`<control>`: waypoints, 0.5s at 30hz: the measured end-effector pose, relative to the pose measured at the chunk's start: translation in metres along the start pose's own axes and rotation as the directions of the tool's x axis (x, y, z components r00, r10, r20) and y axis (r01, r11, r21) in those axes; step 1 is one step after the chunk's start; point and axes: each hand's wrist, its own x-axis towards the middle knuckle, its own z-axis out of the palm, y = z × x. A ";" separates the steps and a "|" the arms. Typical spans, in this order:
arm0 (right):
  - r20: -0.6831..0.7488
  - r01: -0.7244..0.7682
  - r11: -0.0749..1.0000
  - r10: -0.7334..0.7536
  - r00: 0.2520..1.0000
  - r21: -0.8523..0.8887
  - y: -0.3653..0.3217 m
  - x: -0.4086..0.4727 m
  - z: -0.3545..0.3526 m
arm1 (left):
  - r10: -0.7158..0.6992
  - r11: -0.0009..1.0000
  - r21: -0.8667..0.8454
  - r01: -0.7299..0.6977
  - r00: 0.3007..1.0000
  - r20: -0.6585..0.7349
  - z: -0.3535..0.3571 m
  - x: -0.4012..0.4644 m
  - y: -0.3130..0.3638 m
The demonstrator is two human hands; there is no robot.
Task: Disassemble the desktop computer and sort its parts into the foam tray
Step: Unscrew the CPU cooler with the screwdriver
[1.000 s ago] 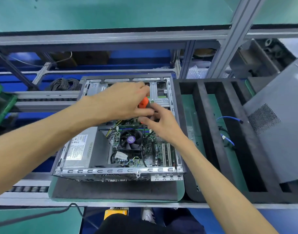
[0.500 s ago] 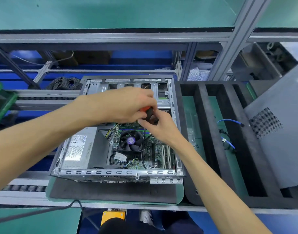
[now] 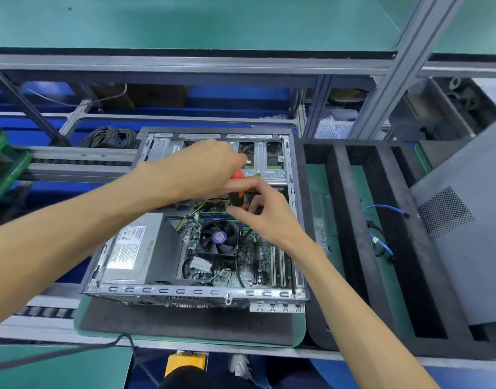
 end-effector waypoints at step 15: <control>-0.022 -0.041 0.993 0.039 0.999 -0.113 0.002 0.001 0.003 | 0.023 0.999 0.024 -0.021 0.997 -0.072 0.005 0.016 0.024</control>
